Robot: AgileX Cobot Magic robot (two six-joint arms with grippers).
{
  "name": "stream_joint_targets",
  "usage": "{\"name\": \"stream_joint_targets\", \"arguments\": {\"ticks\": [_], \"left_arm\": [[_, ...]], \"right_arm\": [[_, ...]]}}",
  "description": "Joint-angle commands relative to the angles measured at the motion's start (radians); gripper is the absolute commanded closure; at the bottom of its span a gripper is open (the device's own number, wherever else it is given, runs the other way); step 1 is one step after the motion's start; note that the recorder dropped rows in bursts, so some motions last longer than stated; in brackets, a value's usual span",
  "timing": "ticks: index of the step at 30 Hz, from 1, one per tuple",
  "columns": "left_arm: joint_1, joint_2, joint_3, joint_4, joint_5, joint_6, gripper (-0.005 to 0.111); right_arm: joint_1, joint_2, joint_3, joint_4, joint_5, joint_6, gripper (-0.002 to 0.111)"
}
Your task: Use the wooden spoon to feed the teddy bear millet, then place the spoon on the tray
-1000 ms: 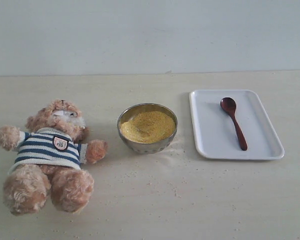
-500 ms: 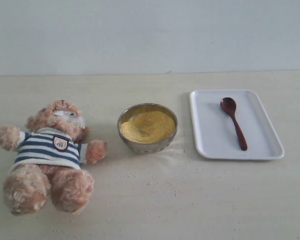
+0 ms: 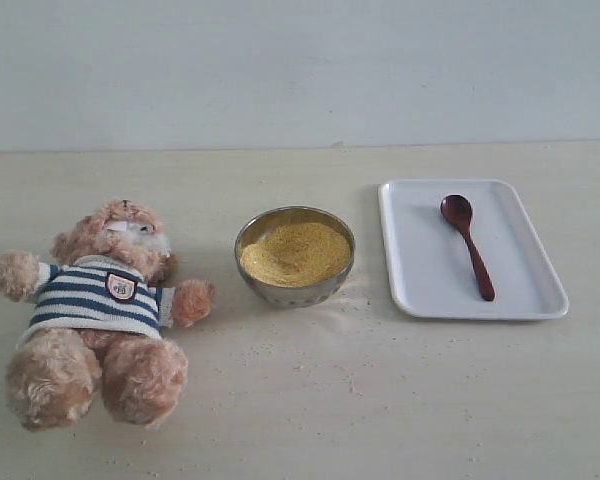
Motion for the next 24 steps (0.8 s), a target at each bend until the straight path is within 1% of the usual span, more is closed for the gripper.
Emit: {"name": "stream_joint_targets", "arguments": {"ticks": [1,3,4,6,8,10,11,12,14,17,20,22,24], "left_arm": [[-0.007,-0.004,0.015,-0.004,-0.003,-0.022,0.102],[-0.007,-0.004,0.022,0.027,-0.008,-0.112,0.102],[-0.007,-0.006,0.026,0.083,-0.014,-0.187,0.102],[-0.007,-0.014,0.032,0.255,-0.024,-0.398,0.102],[-0.007,-0.014,0.037,0.544,-0.024,-0.718,0.102],[-0.007,-0.014,0.037,0.789,-0.024,-0.988,0.102],[-0.007,-0.014,0.037,0.902,-0.029,-1.11,0.102],[-0.009,-0.014,0.037,0.98,-0.033,-1.182,0.102],[-0.011,-0.014,0.042,1.056,-0.035,-1.258,0.102],[-0.011,-0.014,0.067,1.07,-0.079,-1.26,0.102],[-0.011,-0.014,0.075,1.146,-0.175,-1.273,0.102],[-0.011,-0.014,0.075,1.195,-0.185,-1.301,0.102],[-0.011,-0.014,0.075,1.195,-0.189,-1.31,0.102]], "right_arm": [[-0.004,-0.006,0.005,-0.003,0.004,0.002,0.108],[-0.004,-0.006,0.005,-0.003,0.004,0.002,0.108],[-0.004,-0.006,0.005,-0.003,0.004,0.002,0.108],[-0.004,-0.006,0.005,-0.003,0.004,0.002,0.108],[-0.004,-0.006,0.005,-0.003,0.004,0.002,0.108],[-0.004,-0.006,0.005,-0.003,0.004,0.002,0.108],[-0.004,-0.006,0.005,-0.003,0.004,0.002,0.108],[-0.004,-0.006,0.005,-0.003,0.004,0.002,0.108],[-0.004,-0.006,0.005,-0.003,0.004,0.002,0.108],[-0.004,-0.006,0.005,-0.003,0.004,0.002,0.108],[-0.004,-0.006,0.005,-0.003,0.004,0.002,0.108],[-0.004,-0.006,0.005,-0.003,0.004,0.002,0.108],[-0.004,-0.006,0.005,-0.003,0.004,0.002,0.108]]}}
